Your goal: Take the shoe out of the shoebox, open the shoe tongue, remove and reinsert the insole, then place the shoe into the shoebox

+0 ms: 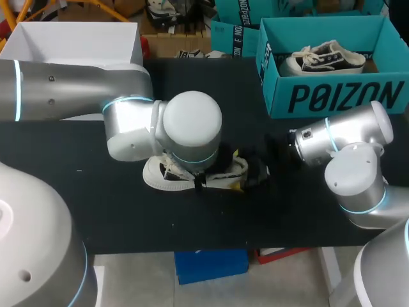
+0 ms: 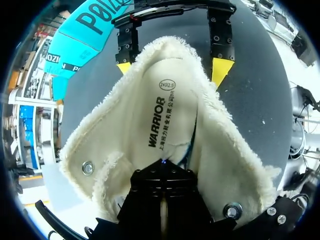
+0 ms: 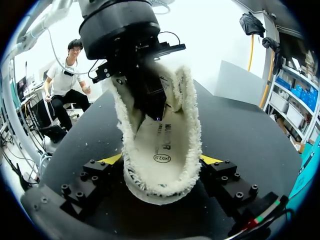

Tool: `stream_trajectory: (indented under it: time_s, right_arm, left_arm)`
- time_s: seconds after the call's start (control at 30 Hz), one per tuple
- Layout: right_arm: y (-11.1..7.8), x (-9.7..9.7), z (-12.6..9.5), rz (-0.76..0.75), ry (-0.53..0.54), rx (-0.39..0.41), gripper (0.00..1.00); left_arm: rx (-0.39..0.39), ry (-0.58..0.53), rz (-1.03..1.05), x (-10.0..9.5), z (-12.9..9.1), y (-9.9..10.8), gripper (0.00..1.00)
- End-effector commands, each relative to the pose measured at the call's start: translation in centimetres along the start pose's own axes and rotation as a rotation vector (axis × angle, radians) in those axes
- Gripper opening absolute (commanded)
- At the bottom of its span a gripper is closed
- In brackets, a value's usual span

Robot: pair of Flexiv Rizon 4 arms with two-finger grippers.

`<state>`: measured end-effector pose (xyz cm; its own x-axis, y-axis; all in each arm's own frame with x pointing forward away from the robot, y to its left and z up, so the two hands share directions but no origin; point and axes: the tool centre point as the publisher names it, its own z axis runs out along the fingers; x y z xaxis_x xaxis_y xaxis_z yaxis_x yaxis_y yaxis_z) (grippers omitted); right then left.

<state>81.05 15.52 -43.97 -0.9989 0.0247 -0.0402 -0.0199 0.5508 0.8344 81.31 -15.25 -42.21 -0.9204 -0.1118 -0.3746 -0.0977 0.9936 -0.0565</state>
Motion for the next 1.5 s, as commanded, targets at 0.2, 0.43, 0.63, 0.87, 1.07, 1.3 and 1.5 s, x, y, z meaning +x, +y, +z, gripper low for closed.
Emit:
stream_trajectory:
  time_s: [0.2, 0.43, 0.63, 0.87, 1.07, 1.3, 1.5]
  right_arm:
    - [-0.2, 0.1, 0.4, 0.0, 0.001, 0.002, 0.0]
    - [-0.2, 0.1, 0.4, 0.0, 0.001, 0.002, 0.0]
    - [-0.2, 0.1, 0.4, 0.0, 0.001, 0.002, 0.0]
    - [-0.2, 0.1, 0.4, 0.0, 0.001, 0.002, 0.0]
    - [-0.2, 0.1, 0.4, 0.0, 0.001, 0.002, 0.0]
    - [-0.2, 0.1, 0.4, 0.0, 0.001, 0.002, 0.0]
    - [-0.2, 0.1, 0.4, 0.0, 0.001, 0.002, 0.0]
  left_arm:
    - [0.191, 0.131, 0.003, -0.6, 0.4, 0.3, 0.0]
    - [0.238, 0.155, 0.016, -0.5, -1.6, -0.2, 0.0]
    - [0.264, 0.152, 0.013, -0.7, -3.0, -0.6, 0.0]
    - [0.291, 0.151, 0.003, -0.8, -3.8, -1.2, 0.0]
    - [0.309, 0.161, 0.001, -1.1, -4.2, -1.6, 0.0]
    - [0.33, 0.177, -0.005, -1.8, -4.8, -1.7, 0.0]
    - [0.341, 0.25, 0.04, -2.9, -6.1, -2.1, 0.0]
